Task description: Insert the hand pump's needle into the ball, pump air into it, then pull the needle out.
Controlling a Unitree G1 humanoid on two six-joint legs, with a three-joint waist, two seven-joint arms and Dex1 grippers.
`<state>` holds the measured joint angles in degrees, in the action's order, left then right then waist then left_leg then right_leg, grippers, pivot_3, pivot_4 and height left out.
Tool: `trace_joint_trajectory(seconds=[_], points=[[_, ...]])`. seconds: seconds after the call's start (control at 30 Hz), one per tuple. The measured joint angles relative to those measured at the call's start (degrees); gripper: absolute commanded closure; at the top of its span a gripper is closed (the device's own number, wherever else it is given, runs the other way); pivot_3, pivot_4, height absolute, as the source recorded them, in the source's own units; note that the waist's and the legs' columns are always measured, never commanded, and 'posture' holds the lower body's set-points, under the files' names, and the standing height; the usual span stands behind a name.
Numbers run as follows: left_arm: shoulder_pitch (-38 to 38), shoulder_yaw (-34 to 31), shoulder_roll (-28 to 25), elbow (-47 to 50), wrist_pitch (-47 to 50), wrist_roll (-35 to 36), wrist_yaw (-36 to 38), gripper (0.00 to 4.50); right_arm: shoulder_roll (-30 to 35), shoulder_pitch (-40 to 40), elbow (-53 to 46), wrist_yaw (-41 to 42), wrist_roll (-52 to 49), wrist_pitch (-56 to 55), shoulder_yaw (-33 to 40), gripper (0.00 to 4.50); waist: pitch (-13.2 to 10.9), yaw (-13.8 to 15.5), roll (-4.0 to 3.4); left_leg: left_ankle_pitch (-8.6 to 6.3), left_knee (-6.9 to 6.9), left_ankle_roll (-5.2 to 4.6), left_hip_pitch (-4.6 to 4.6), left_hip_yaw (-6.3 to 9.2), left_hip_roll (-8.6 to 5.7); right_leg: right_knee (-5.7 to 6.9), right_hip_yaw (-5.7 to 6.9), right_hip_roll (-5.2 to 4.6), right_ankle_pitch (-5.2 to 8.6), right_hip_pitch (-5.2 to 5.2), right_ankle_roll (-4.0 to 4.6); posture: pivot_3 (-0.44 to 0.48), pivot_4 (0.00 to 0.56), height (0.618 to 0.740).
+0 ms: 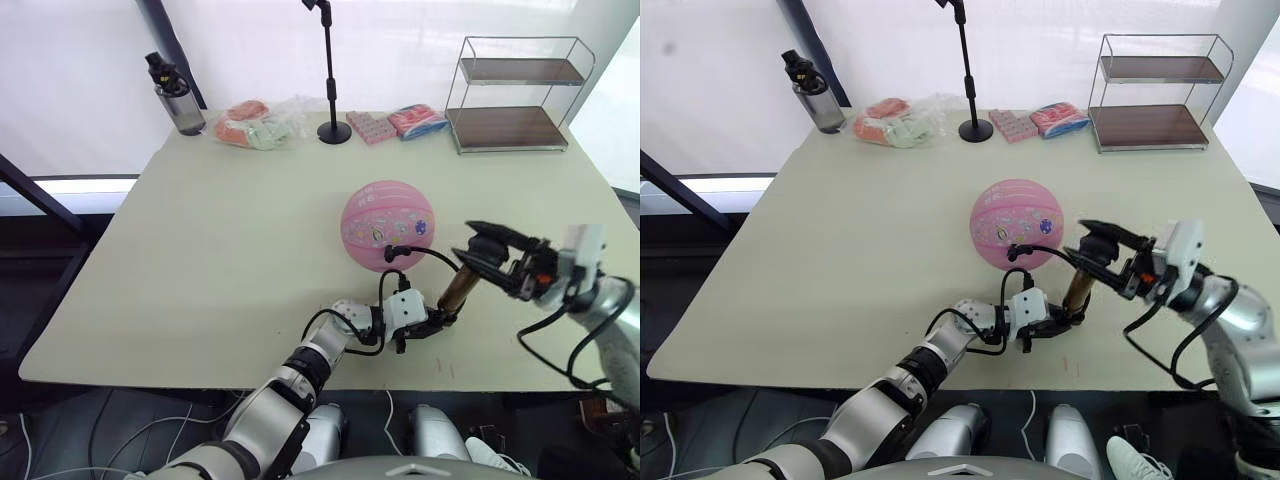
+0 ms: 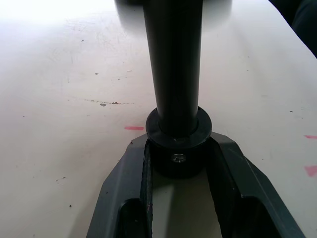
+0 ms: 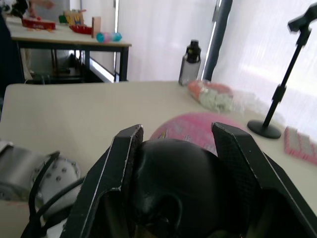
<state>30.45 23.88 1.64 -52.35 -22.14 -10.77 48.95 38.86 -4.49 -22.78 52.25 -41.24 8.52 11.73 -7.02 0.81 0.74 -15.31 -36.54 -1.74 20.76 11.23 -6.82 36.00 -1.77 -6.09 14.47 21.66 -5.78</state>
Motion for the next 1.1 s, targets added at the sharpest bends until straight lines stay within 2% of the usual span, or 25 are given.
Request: trace_joint_trajectory(seconds=[0.27, 0.5, 0.73, 0.9, 1.1], points=[[0.06, 0.00, 0.01, 0.05, 0.00, 0.15, 0.08, 3.41, 6.24, -7.03, -1.59, -0.95, -11.30, 9.43, 7.49, 2.59, -0.13, 0.03, 0.07, 0.00, -0.01, 0.00, 0.04, -0.03, 0.00, -0.01, 0.02, -0.04, 0.00, 0.01, 0.00, 0.000, 0.150, 0.736], [0.00, 0.00, 0.05, 0.53, -0.01, 0.22, 0.28, 3.41, 8.46, -9.14, -1.75, -1.61, -12.61, 13.80, 8.39, 2.59, -0.34, 0.04, 0.09, 0.00, -0.02, -0.01, 0.11, -0.04, -0.02, -0.02, 0.02, -0.08, -0.01, 0.05, 0.01, 0.000, 0.150, 0.736], [-0.02, 0.05, -0.07, 0.58, 0.11, 0.24, 0.34, 3.41, 5.76, -6.27, -3.50, -0.67, -7.64, 9.56, 7.99, 2.59, -0.35, 0.01, 0.11, 0.00, -0.01, 0.00, 0.05, -0.03, -0.02, -0.02, 0.04, -0.06, -0.01, 0.02, 0.00, 0.000, 0.150, 0.736], [0.07, 0.06, -0.33, 0.09, 0.57, 0.20, 0.06, 3.41, -0.71, -0.73, -1.88, -0.34, 0.48, 1.09, 2.84, 2.59, -0.02, -0.07, 0.50, 0.00, -0.01, 0.00, -0.11, -0.01, 0.05, -0.02, 0.05, 0.03, 0.01, -0.04, -0.03, 0.000, 0.150, 0.736], [0.01, 0.07, -0.42, 0.03, 0.66, 0.19, -0.01, 3.41, -5.90, 3.63, 3.56, 0.82, 8.24, -7.66, -2.94, 2.59, 0.11, -0.13, 0.51, 0.00, -0.01, 0.00, -0.17, 0.00, 0.05, 0.00, 0.03, 0.06, 0.00, -0.05, -0.01, 0.000, 0.150, 0.736]])
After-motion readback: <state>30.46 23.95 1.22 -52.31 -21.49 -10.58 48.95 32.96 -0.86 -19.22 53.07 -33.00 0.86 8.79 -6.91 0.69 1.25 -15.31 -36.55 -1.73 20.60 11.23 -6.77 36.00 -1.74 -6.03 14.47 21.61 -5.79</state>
